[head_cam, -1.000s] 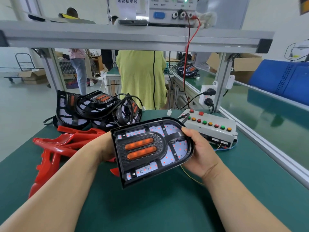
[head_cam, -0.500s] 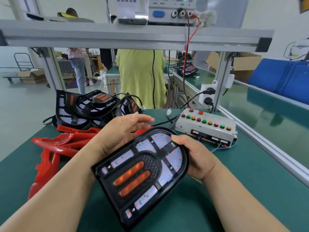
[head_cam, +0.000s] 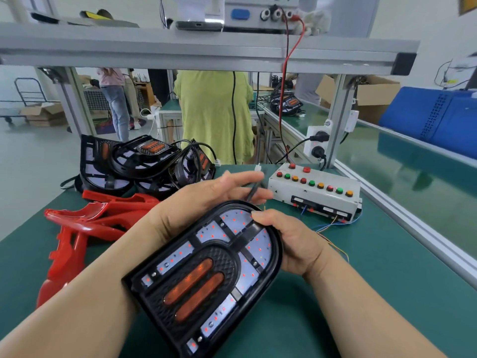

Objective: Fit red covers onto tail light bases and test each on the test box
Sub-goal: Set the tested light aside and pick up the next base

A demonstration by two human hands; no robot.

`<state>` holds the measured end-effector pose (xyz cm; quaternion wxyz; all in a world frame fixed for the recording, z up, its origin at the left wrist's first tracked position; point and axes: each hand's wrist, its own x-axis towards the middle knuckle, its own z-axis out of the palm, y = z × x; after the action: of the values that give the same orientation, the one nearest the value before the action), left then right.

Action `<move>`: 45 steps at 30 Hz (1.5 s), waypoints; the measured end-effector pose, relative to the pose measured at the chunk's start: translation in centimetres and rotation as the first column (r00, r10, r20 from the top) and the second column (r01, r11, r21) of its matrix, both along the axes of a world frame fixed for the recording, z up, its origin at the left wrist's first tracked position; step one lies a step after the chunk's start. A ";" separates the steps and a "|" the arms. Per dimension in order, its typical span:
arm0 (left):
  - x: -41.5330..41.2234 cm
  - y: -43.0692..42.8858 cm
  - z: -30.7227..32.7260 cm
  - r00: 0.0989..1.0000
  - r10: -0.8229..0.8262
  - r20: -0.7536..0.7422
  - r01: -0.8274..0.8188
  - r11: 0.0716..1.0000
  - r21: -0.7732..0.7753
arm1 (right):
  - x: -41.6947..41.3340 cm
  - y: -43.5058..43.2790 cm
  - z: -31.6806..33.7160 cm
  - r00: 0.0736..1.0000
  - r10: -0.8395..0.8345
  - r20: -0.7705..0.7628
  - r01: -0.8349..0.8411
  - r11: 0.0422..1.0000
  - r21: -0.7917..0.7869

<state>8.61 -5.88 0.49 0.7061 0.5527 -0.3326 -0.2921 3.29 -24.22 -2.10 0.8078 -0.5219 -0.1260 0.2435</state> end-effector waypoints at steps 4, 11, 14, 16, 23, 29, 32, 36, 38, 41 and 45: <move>0.8 0.6 0.7 0.979 0.148 -0.138 -0.182 0.943 -0.278 | 0.2 -0.1 -0.2 1.000 -0.011 -0.002 0.011 1.000 -0.007; 1.0 4.8 2.8 0.886 0.375 -0.272 -0.463 0.742 -0.485 | 0.8 -1.4 0.3 0.978 -0.186 0.091 0.164 0.964 0.211; 0.6 4.6 2.9 0.856 0.400 -0.327 -0.516 0.693 -0.504 | 1.1 -2.1 0.4 0.961 -0.261 0.096 0.219 0.922 0.320; 0.6 4.3 3.1 0.833 0.432 -0.346 -0.552 0.684 -0.476 | 1.2 -2.6 0.4 0.955 -0.284 0.085 0.232 0.895 0.381; 0.7 3.4 2.5 0.774 0.630 -0.063 -0.633 0.771 -0.065 | 1.6 -3.7 0.7 0.925 -0.372 0.081 0.283 0.814 0.506; -0.2 2.5 2.0 0.385 0.338 0.859 -0.923 0.148 0.355 | 2.2 -3.4 0.5 0.863 -0.504 -0.032 0.428 0.695 0.578; -0.1 2.1 1.3 0.205 0.130 0.970 -0.978 0.064 0.198 | 2.4 -2.9 0.0 0.854 -0.508 -0.111 0.465 0.649 0.602; 0.4 2.0 -0.3 0.497 0.378 0.781 -0.816 0.511 0.272 | 2.4 -2.8 -0.4 0.855 -0.486 -0.182 0.468 0.572 0.673; 0.1 1.9 -0.7 0.659 0.454 0.600 -0.712 0.633 0.303 | 2.5 -2.9 -0.3 0.850 -0.490 -0.195 0.474 0.546 0.691; 0.0 1.9 -0.2 0.584 0.513 0.629 -0.765 0.606 0.216 | 2.5 -2.9 -0.1 0.851 -0.497 -0.169 0.467 0.569 0.677; -0.2 2.6 1.6 0.430 0.547 0.718 -0.815 0.577 0.048 | 2.5 -2.9 0.0 0.850 -0.510 -0.133 0.464 0.604 0.648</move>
<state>8.40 -3.28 2.13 0.4796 0.8307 -0.2239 0.1725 5.79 -27.17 -2.10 0.9688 -0.2249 -0.0831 -0.0636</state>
